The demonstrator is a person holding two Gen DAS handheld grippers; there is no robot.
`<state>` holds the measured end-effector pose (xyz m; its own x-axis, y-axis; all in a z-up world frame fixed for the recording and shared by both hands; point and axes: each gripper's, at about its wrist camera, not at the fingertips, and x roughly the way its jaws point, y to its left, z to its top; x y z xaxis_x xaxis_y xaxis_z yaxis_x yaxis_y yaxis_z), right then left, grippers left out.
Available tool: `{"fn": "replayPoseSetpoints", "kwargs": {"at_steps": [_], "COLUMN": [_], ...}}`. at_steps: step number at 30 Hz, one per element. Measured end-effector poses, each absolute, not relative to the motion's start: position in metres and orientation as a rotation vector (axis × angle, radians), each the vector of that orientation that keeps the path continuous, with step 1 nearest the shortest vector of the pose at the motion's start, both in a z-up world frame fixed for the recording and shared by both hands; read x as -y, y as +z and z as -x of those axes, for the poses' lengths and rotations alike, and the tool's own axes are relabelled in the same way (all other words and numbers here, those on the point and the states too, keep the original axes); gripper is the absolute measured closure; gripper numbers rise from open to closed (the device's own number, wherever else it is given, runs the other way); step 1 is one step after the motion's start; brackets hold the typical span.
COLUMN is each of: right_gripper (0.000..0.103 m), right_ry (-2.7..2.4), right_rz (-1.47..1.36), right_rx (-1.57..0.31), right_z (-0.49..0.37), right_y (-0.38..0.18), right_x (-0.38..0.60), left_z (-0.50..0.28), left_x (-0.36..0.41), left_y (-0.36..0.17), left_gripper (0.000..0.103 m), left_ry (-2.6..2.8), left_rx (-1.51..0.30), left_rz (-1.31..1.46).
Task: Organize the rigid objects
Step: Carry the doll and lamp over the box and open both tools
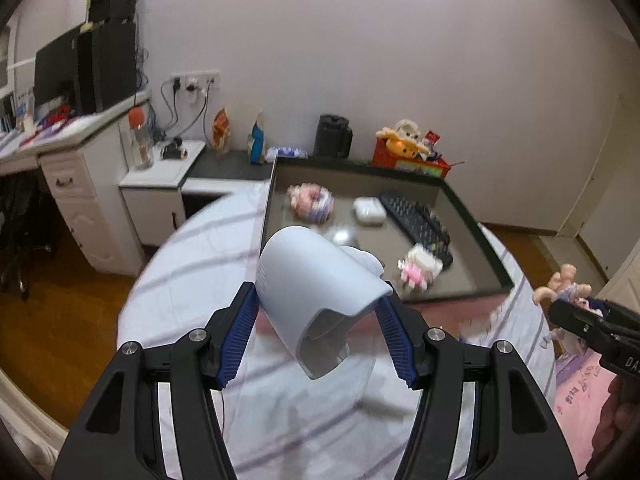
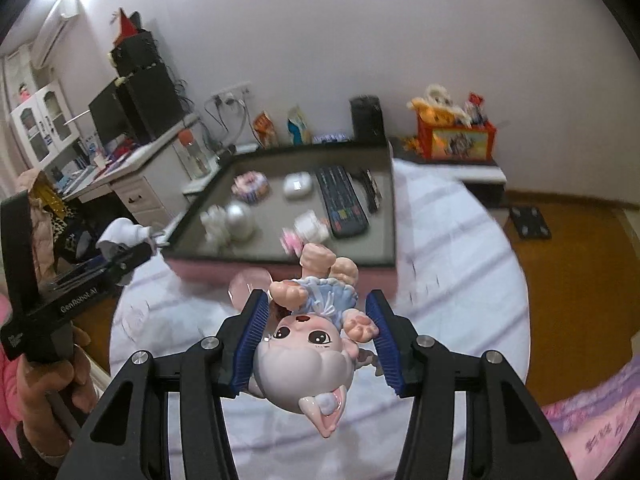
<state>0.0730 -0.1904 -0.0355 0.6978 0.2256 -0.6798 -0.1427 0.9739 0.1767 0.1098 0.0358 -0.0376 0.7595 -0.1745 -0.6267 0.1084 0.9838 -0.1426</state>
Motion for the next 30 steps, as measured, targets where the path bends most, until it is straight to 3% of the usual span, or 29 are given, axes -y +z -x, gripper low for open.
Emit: {"fn": "replayPoseSetpoints", "kwargs": {"at_steps": [11,19,30], "right_gripper": [0.051,0.051,0.05], "right_ry": [0.26,0.283,0.254], "right_rz": [-0.066,-0.052,-0.05], "right_rx": [-0.759,-0.833,-0.952], "right_z": [-0.177,-0.238,-0.277], "right_y": [-0.013,-0.042,-0.089], "right_x": [0.166,0.152,0.152], "left_z": [-0.211,-0.274,-0.299], "left_x": [-0.008,0.004,0.012], "left_y": [-0.023,-0.048,-0.078], "left_gripper": [0.042,0.042,0.038], "left_ry": [-0.192,-0.18,-0.153], "left_rx": [-0.722,-0.778,-0.851], "left_rz": [0.065,0.027,-0.007]}}
